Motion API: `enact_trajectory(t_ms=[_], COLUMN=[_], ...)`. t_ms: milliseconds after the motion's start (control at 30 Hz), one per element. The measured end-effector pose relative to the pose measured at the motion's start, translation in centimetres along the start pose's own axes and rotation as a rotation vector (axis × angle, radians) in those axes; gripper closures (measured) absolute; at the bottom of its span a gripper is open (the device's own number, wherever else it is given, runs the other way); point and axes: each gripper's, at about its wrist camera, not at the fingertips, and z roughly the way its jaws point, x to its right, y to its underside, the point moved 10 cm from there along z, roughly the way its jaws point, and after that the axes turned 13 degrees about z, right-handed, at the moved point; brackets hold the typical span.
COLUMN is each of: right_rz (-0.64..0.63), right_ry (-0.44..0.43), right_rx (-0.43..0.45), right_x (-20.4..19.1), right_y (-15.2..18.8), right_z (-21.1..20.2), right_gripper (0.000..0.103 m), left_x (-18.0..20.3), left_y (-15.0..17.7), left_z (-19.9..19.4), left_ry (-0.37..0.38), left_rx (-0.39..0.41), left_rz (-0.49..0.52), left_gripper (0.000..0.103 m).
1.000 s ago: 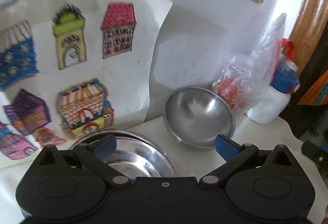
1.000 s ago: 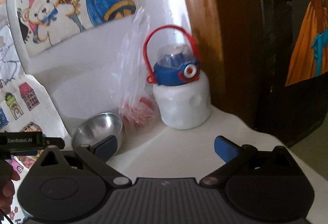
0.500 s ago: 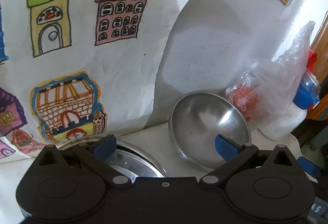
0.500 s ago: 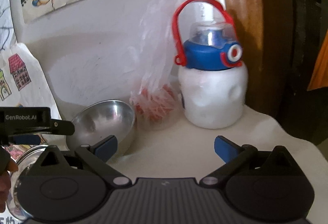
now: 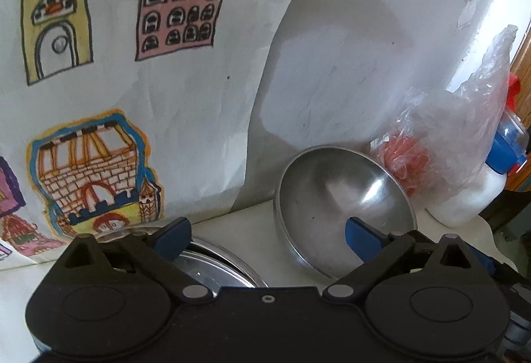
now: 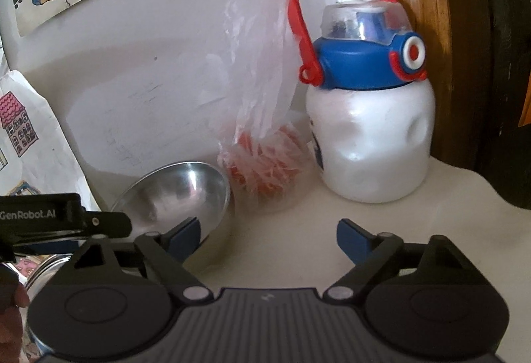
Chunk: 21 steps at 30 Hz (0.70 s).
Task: Organize plates and bowls
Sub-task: 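Move both grippers to the rim of the small steel bowl, then close both grippers on the small bowl rim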
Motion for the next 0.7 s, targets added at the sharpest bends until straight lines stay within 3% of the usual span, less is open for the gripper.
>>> enact_trajectory(t_ms=[133, 433, 600, 700], right_rz=[0.012, 0.037, 0.059, 0.079], right_ry=[-0.014, -0.048, -0.064, -0.087], right_rx=[-0.013, -0.041, -0.066, -0.081], right_x=[-0.4, -1.2, -1.7, -1.9], right_y=[0.2, 0.5, 0.6, 0.8], right_z=[0.5, 0.8, 1.1, 1.0], right_gripper=[0.024, 0.047, 0.053, 0.067], left_x=[0.2, 0.6, 1.0, 1.2], left_y=[0.0, 0.2, 0.4, 0.7], left_z=[0.2, 0.4, 0.8, 1.3], left_ry=[0.026, 0.072, 0.095, 0.110], left_rx=[0.008, 0.003, -0.012, -0.026], left_rz=[-0.023, -0.043, -0.047, -0.055], left_gripper=[0.012, 0.037, 0.063, 0.073])
